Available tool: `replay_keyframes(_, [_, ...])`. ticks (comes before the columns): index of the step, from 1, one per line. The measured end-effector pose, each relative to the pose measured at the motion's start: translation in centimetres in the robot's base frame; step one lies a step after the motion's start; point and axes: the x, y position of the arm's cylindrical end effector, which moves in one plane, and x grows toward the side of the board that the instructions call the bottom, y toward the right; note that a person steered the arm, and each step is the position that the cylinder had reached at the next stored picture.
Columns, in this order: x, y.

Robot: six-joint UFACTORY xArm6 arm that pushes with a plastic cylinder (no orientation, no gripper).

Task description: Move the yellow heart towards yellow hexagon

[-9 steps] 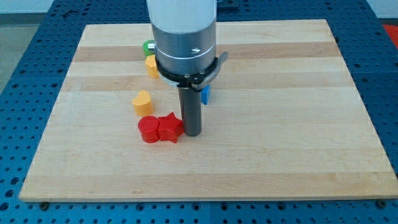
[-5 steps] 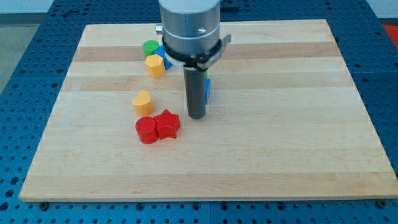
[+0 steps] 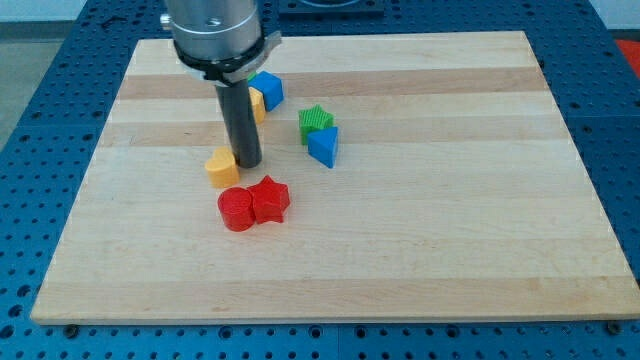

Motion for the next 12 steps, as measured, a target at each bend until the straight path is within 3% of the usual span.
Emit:
replay_keyframes(5, [4.3, -0.6])
replay_keyframes(8, [7.7, -5.1])
replay_keyframes(11, [0.9, -5.1])
replay_keyframes(12, [0.9, -4.0])
